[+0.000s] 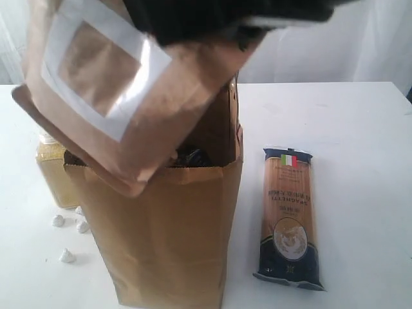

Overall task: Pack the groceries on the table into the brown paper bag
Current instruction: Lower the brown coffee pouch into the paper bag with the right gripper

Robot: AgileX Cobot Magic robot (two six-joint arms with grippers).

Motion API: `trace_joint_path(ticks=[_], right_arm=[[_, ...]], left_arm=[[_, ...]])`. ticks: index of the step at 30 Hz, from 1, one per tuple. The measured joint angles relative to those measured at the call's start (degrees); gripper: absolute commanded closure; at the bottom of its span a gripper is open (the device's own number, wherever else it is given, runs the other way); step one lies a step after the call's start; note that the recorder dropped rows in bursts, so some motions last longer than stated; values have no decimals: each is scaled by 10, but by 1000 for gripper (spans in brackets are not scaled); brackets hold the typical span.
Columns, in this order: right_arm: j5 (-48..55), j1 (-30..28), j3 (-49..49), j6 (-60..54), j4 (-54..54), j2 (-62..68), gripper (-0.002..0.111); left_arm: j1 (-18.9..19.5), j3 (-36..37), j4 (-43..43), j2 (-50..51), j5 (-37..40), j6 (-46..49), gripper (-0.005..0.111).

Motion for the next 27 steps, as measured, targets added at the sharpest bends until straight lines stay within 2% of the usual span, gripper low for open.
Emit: trace_joint_path(ticks=[8,12,20,23,27], right_arm=[[0,1,-61,110,-126,55,108],[27,1,-65,193,-204,69,108],[56,2,-65,309,-274,134,108],[85,2,-65,380,-352,162,108],[93,2,-65,409,-365,183,108]], left_arm=[[0,0,0,0,0,0,107],[0,0,0,0,0,0,107],[0,0,0,0,0,0,107],[0,0,0,0,0,0,107],[0,0,0,0,0,0,107]])
